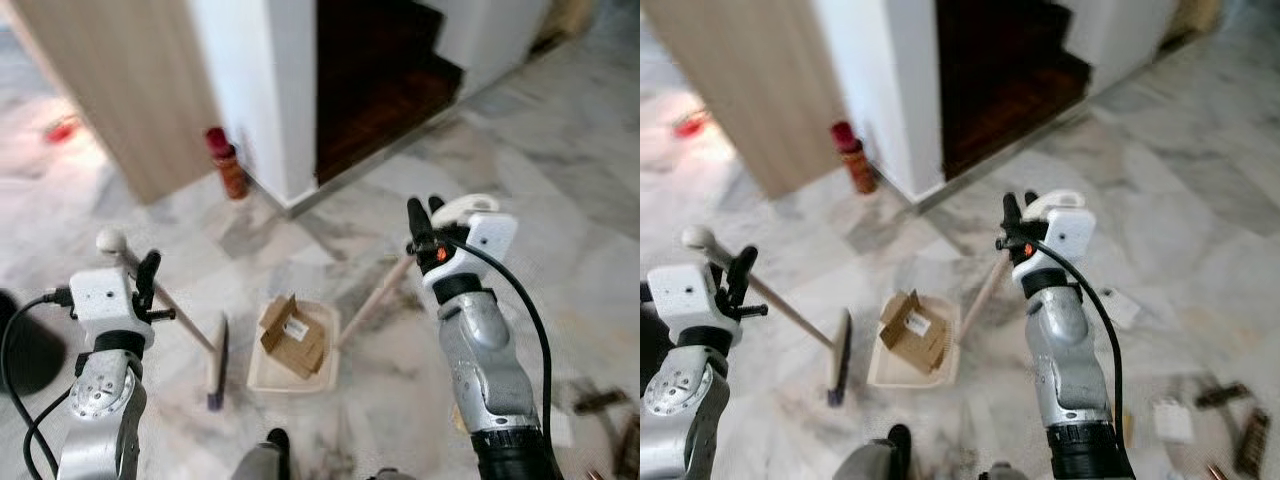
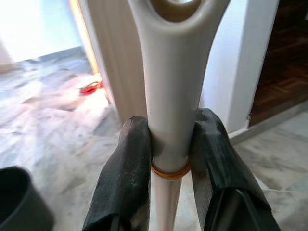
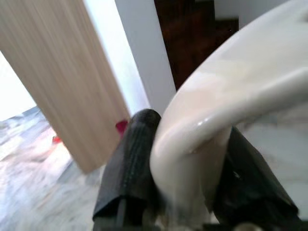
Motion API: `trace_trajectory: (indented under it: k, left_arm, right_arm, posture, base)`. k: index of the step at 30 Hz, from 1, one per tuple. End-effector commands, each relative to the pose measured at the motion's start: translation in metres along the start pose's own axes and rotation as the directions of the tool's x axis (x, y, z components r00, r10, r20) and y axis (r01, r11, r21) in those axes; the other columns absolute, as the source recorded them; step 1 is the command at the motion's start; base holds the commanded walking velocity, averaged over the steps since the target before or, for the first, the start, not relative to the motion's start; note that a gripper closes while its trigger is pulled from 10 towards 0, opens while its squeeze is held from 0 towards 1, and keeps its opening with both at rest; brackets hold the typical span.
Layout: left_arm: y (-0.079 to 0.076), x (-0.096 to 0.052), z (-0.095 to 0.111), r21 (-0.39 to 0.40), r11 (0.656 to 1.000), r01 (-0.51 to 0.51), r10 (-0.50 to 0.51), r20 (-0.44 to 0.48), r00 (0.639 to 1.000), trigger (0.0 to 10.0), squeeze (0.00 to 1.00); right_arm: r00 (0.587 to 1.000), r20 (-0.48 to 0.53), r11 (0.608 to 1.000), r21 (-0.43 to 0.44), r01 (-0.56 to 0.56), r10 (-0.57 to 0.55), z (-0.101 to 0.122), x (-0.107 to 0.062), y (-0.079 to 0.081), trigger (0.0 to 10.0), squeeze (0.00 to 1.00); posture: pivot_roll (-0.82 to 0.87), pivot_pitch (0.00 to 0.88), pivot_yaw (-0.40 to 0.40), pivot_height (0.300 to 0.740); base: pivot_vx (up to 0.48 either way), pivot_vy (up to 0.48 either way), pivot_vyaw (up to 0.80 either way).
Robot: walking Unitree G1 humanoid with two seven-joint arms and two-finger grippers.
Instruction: Sweep floor
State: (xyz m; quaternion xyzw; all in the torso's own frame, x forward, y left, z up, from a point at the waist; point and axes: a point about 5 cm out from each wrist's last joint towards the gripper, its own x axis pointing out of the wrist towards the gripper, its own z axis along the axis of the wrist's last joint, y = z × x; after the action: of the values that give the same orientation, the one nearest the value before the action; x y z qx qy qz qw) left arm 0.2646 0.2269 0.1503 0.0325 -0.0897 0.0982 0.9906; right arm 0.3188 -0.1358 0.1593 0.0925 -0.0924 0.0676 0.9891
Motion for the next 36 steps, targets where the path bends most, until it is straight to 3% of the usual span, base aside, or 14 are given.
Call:
trace_trajectory:
  k: [1,5,10,27,36]
  left_arm:
    - [0.006,0.004,0.006,0.033,0.999,-0.020,0.019,0.032,0.999,10.0,0.00]
    - [0.005,0.003,0.003,0.019,0.999,-0.037,0.037,0.027,0.999,10.0,0.00]
    - [-0.002,-0.002,0.000,0.018,1.000,-0.022,0.022,0.015,1.000,10.0,0.00]
    - [0.008,-0.015,0.001,0.040,0.999,-0.037,0.037,-0.003,0.999,10.0,0.00]
    - [0.007,-0.021,0.000,0.035,0.999,-0.027,0.028,-0.014,1.000,10.0,0.00]
  right_arm:
    - [0.999,0.051,0.999,0.026,-0.020,0.018,0.009,0.002,0.006,10.0,0.00]
    - [0.998,0.051,0.999,0.019,-0.048,0.047,0.011,0.005,0.008,10.0,0.00]
    - [0.998,0.047,0.999,0.005,-0.040,0.040,0.012,0.006,0.000,10.0,0.00]
    - [0.998,0.032,0.998,0.028,-0.055,0.054,0.008,0.004,0.006,10.0,0.00]
    - [0.998,0.032,0.998,0.041,-0.047,0.046,0.009,0.003,0.004,10.0,0.00]
  posture:
    - [-0.01,0.169,-0.010,0.740]
    - [-0.03,0.172,-0.023,0.740]
    - [-0.02,0.191,-0.026,0.740]
    - [0.01,0.221,-0.019,0.740]
    - [0.01,0.217,-0.018,0.740]
  base:
    - [0.000,0.000,0.77]
    - [0.000,0.000,0.77]
    - [0.000,0.000,0.78]
    - [0.000,0.000,0.78]
    - [0.000,0.000,0.06]
